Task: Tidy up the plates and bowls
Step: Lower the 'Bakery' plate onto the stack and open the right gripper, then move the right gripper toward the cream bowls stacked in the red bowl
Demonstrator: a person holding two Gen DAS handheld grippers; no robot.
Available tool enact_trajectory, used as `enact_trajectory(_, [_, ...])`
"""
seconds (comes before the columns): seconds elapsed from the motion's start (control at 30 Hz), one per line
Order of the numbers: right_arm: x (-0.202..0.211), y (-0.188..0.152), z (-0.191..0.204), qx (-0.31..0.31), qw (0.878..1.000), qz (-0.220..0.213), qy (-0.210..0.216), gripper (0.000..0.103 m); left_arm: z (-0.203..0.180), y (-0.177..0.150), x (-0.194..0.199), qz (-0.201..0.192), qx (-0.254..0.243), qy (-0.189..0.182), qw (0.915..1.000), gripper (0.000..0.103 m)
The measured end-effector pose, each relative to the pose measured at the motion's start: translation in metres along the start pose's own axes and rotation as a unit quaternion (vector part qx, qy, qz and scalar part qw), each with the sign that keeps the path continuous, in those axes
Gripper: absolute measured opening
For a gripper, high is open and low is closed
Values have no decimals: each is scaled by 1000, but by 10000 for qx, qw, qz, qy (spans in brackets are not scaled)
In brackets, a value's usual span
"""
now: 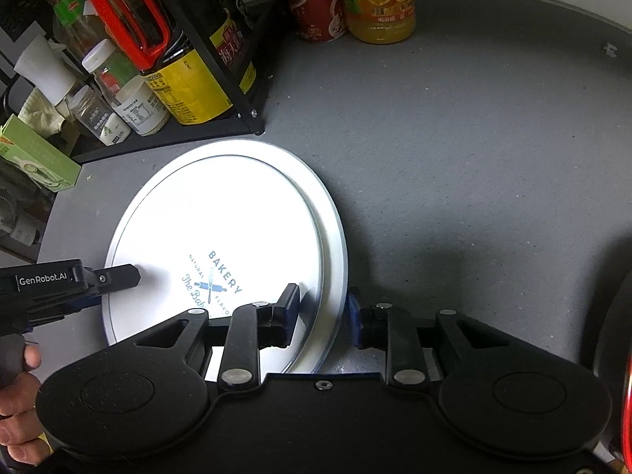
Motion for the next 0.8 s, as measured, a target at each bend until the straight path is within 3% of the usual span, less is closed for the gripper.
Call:
enact_trajectory(0.1, [9,-1,1,-19,9999,-80,84,32,-3,0,6,49,-82,-73,9999,46])
enact_trajectory(0.17, [17,-1,3,-19,9998,-186,111,50,-8,1,12,47,-175,-106,9998,53])
enact_trajectory(0.3, [36,-2,6,-3,9991,-407,136,62,-17,2,25,-21,-333,-224,9992,64])
enact_trajectory(0.43, [54,-3,7,-2,9979,-641,52,85,-28,3,44,-217,-539,-360,9977,74])
enact_trajectory(0.57, [73,-7,6,-56,9959,-899,30,101,-37,2,62,-401,-700,-502,9955,85])
enact_trajectory(0.8, [102,-13,0,-25,9935,-1136,-48,103,-59,0,84,-517,-888,-675,9924,100])
Point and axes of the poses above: each gripper's, at about its wrist camera, not at the fingertips, and x roughly against the way its jaws point, z to its left, y to its top, the point moved 2 cm from there along -x, roughly the way its jaws point, and after that the axes turned 14 degrees about y, right-handed, at the moved point
